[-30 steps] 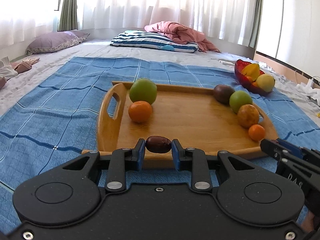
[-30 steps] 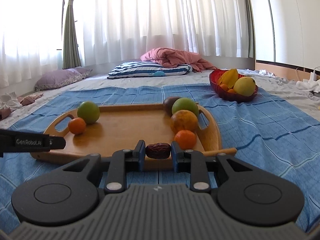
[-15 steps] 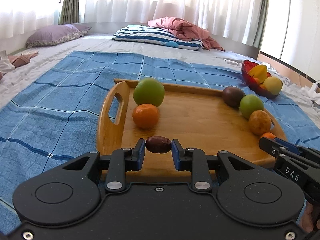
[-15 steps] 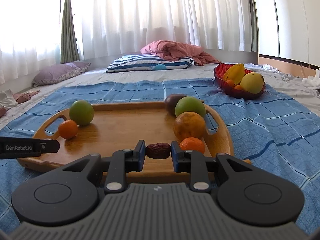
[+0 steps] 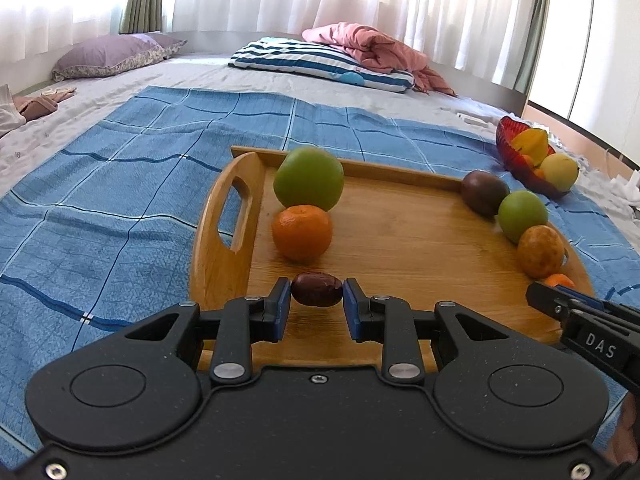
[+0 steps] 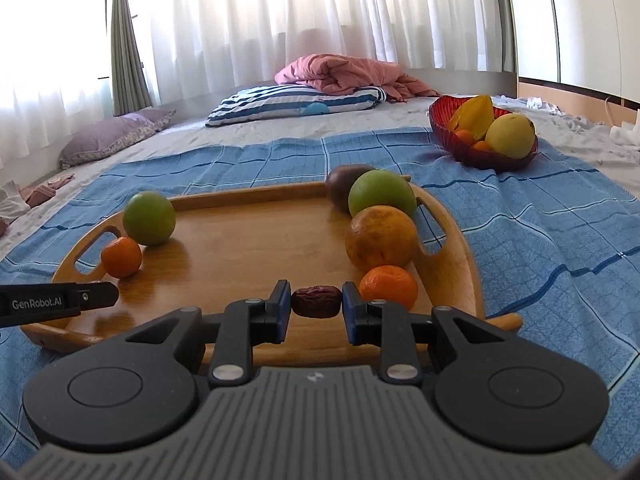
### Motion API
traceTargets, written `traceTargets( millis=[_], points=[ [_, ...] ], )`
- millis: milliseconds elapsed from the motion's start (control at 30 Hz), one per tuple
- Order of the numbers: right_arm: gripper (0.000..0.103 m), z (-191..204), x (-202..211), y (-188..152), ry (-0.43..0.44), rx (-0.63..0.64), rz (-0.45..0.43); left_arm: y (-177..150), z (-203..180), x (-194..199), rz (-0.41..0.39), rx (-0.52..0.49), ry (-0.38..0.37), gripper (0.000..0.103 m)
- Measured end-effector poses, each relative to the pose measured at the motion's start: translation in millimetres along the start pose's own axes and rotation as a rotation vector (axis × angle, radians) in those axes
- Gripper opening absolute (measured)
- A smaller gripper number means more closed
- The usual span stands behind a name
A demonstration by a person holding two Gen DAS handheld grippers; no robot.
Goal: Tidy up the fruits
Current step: 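Carry both dates over the wooden tray with both tools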
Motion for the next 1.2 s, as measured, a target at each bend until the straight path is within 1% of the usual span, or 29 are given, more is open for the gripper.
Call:
traceTargets(
  millis=[200, 600, 800, 1200],
  points=[
    [0.032, 2, -5, 1, -0.007, 0.014, 0.014, 2, 3, -11, 0.005, -0.008, 0.013, 0.027],
    [0.032, 1, -12, 3, -0.016, 0.019, 0.034, 12, 1, -31, 0.023, -0.019, 0.012, 0.027],
    [0.032, 1, -17, 3, -0.025, 0.027, 0.050, 16, 1, -39, 0.035, -0.018, 0.021, 0.027],
    [0.032, -1, -25, -1, -0.024, 0.016, 0.079, 19, 0, -43, 0.032, -0.031, 0.033, 0.027]
  ],
)
Point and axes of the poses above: each gripper's, at about its wrist camera, not at the fingertips, and x roughly against the way its jaws point, z to its left, y to its top, the point moved 9 cm from there along -x, roughly the way its jaws point, and after that the axes turned 1 degree about z, right-handed, at the moved point
